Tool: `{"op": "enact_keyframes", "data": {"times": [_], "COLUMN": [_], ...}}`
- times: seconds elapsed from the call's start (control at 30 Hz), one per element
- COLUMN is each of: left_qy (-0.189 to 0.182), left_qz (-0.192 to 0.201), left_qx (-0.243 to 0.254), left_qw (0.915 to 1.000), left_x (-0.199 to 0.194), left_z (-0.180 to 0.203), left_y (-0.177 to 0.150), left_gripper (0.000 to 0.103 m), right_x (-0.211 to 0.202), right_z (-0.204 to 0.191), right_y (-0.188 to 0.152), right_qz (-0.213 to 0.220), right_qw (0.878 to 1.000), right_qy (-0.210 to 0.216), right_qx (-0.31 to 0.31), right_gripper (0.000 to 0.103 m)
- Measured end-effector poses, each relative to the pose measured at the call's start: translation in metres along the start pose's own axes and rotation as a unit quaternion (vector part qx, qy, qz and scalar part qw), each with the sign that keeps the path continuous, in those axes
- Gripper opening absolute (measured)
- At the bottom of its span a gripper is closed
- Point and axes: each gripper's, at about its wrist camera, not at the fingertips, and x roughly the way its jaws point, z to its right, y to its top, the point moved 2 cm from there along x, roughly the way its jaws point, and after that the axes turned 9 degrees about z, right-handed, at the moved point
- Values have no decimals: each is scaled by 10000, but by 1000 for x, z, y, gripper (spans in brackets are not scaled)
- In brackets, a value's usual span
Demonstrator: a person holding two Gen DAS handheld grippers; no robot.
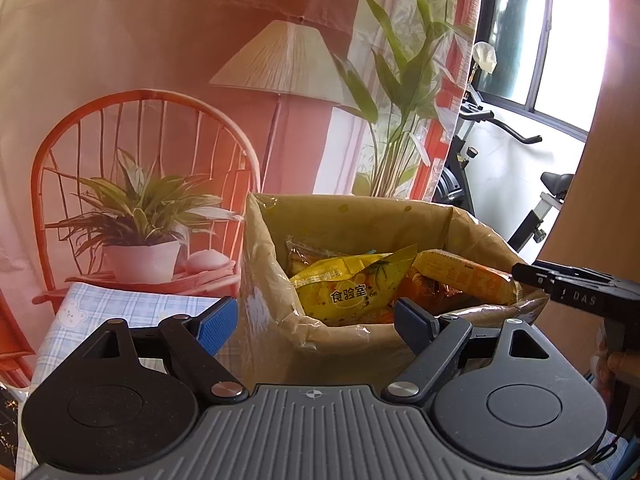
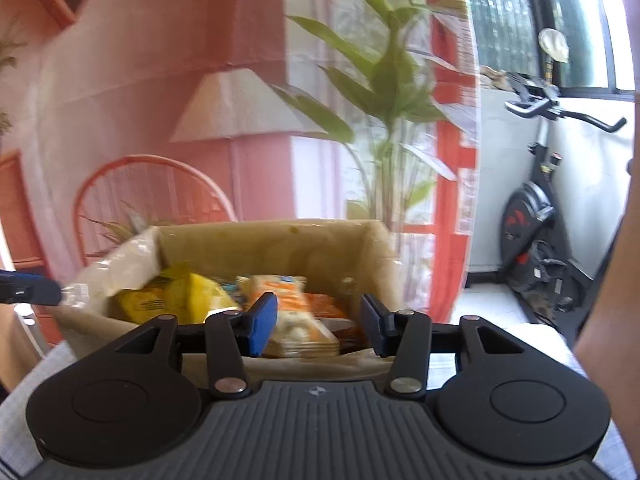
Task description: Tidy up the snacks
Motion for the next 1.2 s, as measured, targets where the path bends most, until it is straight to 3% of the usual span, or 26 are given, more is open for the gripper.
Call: {"op": "enact_keyframes", "data": {"times": [0.13,0.3,0.4,0.57,0.9,1.2], "left_qy": [18,-1,4,70,72,63], "left_qz": [-19,-52,-61,-47,-103,-378], "left_qx": [-46,-91,-68,-103,-168,-225], "left_qw": [10000,9999,10000,9999,9998,9990], "left_x": [1,2,1,-1,-5,-11], "left_z": [-1,0,1,-4,-2,0], "left_y": [-3,-5,-6,-7,-22,-62], "left_gripper": [87,87,87,87,86,86], "right_x": [-5,-5,3,8,-26,-68], "right_z": [1,-22,-32,-14,-3,-3], "right_y": [5,3,-2,-4,-6,-37], "right_qz": [151,26,-135,-203,354,682], "right_qw": [9999,9976,9958,9981,9991,9977], "right_qy": [66,527,321,-238,-114,8], "right_qx": [19,-457,-844,-538,-177,17], "right_gripper": [49,54,54,54,54,54]}}
